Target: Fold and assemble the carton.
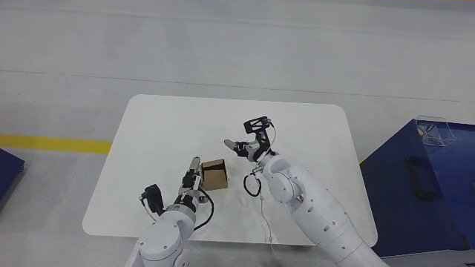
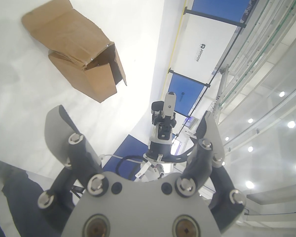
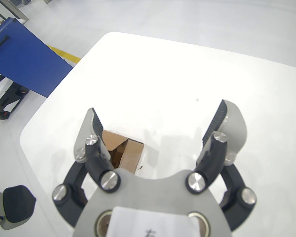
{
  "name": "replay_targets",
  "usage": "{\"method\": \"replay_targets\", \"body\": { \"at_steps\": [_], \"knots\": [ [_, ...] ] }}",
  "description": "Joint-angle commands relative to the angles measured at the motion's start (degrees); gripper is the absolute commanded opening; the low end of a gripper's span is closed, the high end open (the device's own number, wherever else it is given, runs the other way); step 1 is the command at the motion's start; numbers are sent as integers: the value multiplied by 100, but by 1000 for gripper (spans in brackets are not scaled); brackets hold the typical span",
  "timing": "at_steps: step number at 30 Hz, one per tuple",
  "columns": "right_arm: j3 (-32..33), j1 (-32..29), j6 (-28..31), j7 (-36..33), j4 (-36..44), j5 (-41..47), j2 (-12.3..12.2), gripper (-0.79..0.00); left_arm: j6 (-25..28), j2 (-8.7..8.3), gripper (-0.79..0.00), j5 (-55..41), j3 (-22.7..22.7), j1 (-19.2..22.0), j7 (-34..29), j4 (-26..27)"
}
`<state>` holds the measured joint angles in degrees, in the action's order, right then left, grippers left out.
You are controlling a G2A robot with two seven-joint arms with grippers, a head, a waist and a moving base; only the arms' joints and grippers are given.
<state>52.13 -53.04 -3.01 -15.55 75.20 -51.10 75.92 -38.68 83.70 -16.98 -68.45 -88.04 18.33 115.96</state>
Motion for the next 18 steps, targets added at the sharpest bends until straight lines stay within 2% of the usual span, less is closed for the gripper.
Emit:
{"method": "replay_targets", "body": {
  "at_steps": [1,4,6,7,13,18],
  "knots": [
    [-1,0,1,-1,0,-1,0,0,-15,-1,0,5,1,1,-3,2],
    [-5,-18,377,43,63,-117,-17,0,33,-2,0,39,-5,8,8,4],
    [-151,-72,72,549,128,-1100,-31,0,326,6,0,35,60,-3,-73,-229],
    [-254,-133,19,593,152,-1246,-13,0,466,27,0,-251,44,-10,-165,-354],
    [-729,-22,-225,634,-239,-1855,146,0,2144,124,0,-975,-66,68,-188,-1477],
    [-1092,104,-372,727,-669,-2155,321,0,2987,195,0,-1510,-153,253,-140,-2236]
  ]
}}
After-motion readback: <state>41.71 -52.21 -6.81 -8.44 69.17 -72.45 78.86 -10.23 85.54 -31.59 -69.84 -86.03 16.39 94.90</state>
